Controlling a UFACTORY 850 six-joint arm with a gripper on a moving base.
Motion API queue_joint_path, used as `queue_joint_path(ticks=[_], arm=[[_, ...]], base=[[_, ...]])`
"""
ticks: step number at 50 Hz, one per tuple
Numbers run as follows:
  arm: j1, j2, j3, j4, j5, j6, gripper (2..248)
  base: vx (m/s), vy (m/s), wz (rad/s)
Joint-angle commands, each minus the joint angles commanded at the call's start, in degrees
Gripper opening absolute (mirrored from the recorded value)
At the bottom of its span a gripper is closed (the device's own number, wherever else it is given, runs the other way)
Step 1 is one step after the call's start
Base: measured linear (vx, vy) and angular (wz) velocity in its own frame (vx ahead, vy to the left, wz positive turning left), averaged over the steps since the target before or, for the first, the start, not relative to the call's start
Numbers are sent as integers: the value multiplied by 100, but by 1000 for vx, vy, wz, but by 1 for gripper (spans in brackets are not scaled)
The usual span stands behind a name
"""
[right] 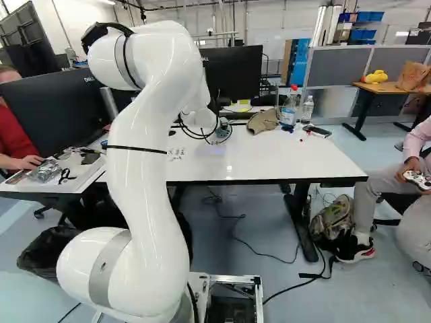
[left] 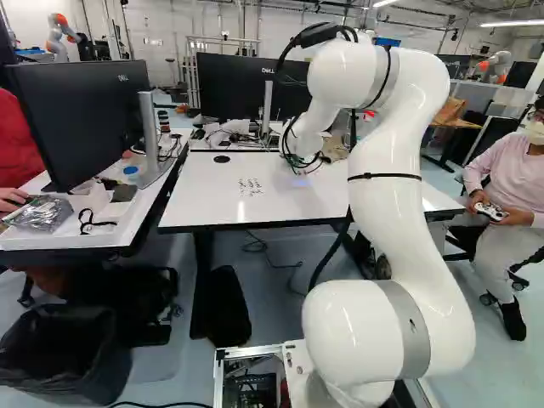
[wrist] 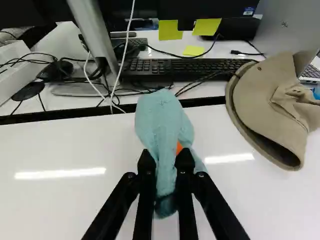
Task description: Clean the table with the green towel
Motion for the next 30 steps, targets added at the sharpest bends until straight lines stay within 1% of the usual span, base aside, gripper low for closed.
queue_joint_path(ticks=[30], arm=[[0,0,0,0,-401,0,48]], base=[[0,0,0]])
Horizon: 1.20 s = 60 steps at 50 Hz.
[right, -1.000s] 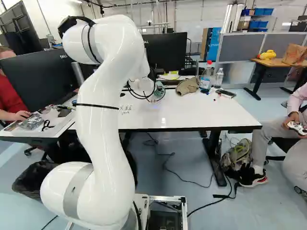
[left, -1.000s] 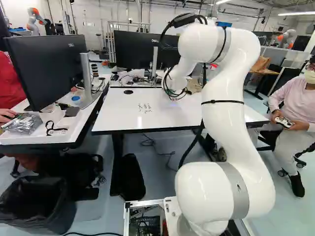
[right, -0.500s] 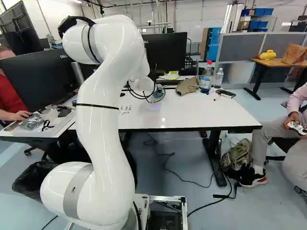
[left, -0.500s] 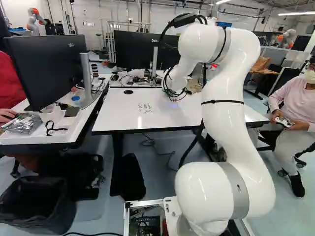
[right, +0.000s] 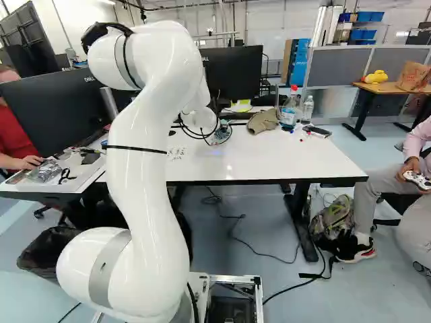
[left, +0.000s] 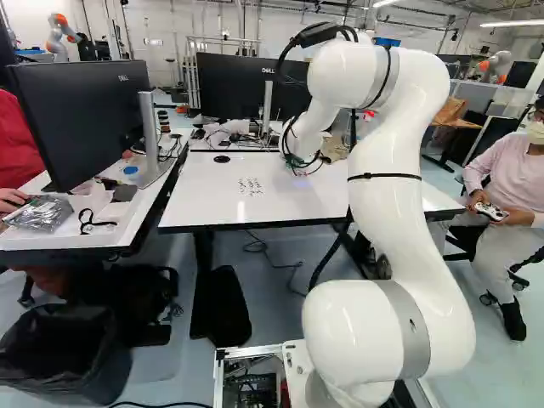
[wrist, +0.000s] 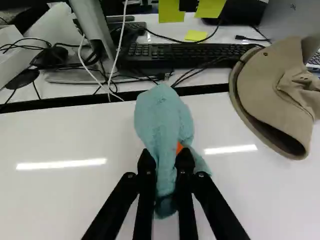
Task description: Clean the table with the green towel
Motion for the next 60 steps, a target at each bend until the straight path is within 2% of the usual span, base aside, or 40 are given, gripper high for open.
queue_joint_path(ticks=[16,24,43,52,60], arm=[[-4,-1,-1,0,0,0,48],[-74,-23,-32,0,0,0,48],[-258,-351,-492,0,0,0,48],[-231,-560,-789,0,0,0,48],[-149,-600,-846,0,0,0,48]], base=[[0,0,0],[-1,5,21],[-1,2,9],[0,0,0],[1,-9,-43]])
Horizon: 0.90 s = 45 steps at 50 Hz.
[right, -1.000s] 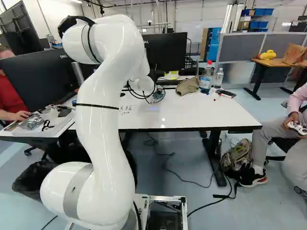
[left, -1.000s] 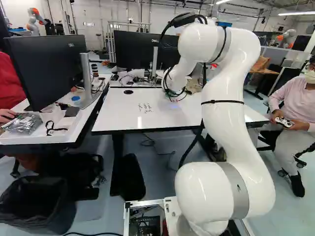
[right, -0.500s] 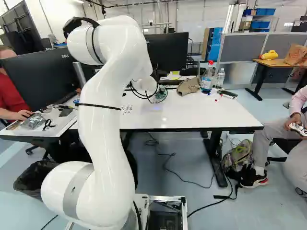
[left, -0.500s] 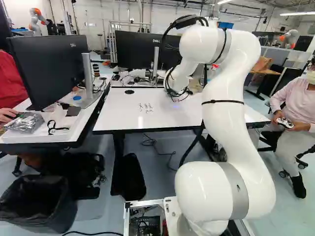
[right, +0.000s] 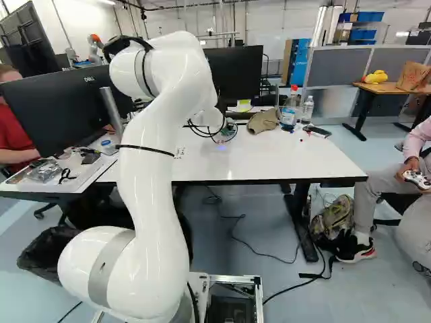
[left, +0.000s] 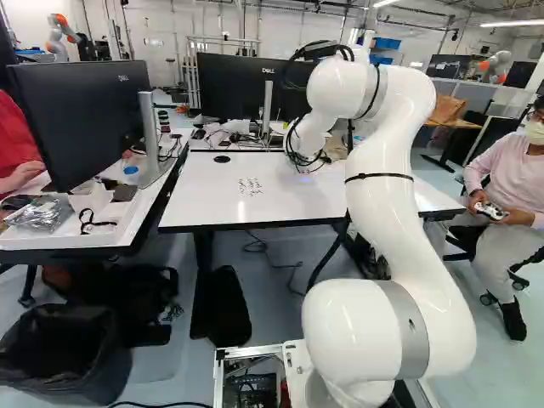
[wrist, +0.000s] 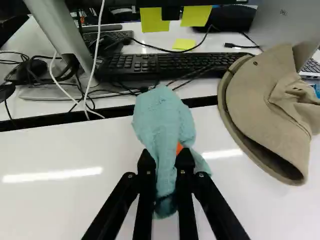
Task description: Clean the table with the green towel
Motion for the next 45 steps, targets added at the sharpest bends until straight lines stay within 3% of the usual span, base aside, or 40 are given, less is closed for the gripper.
queue_joint_path(ticks=[28,45], arm=[[341,335,475,0,0,0,48],[324,724,1019,0,0,0,48]], base=[[0,-2,-7],[0,0,0]])
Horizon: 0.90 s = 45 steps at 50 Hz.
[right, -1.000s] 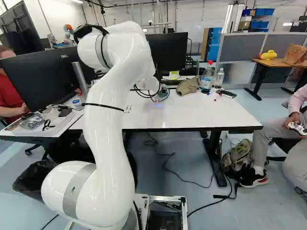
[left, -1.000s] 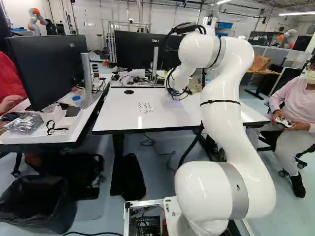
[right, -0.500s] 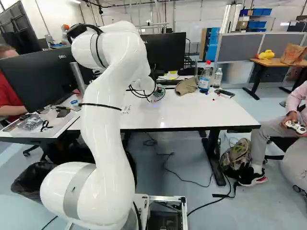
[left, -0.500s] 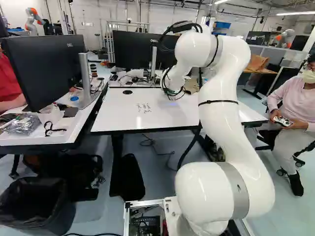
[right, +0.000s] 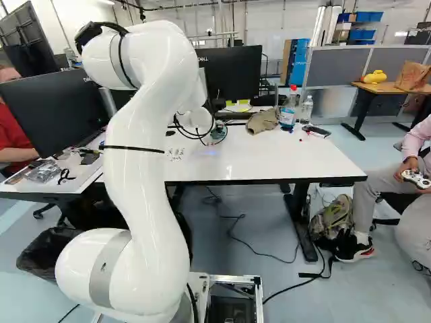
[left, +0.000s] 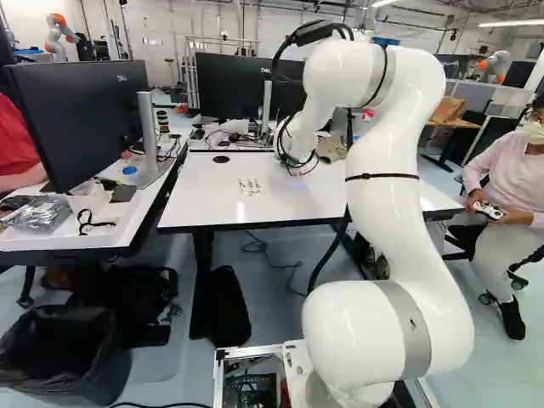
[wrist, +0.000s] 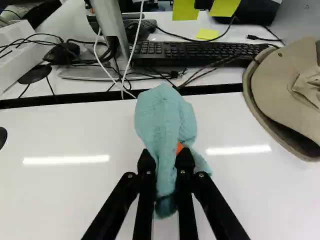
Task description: Clean the table with the green towel
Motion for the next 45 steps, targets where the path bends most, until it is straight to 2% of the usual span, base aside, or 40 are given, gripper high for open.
queue_joint_path(ticks=[7,45], arm=[[-64,106,147,0,0,0,48],[-64,486,243,0,0,0,48]], base=[[0,0,0],[0,0,0]])
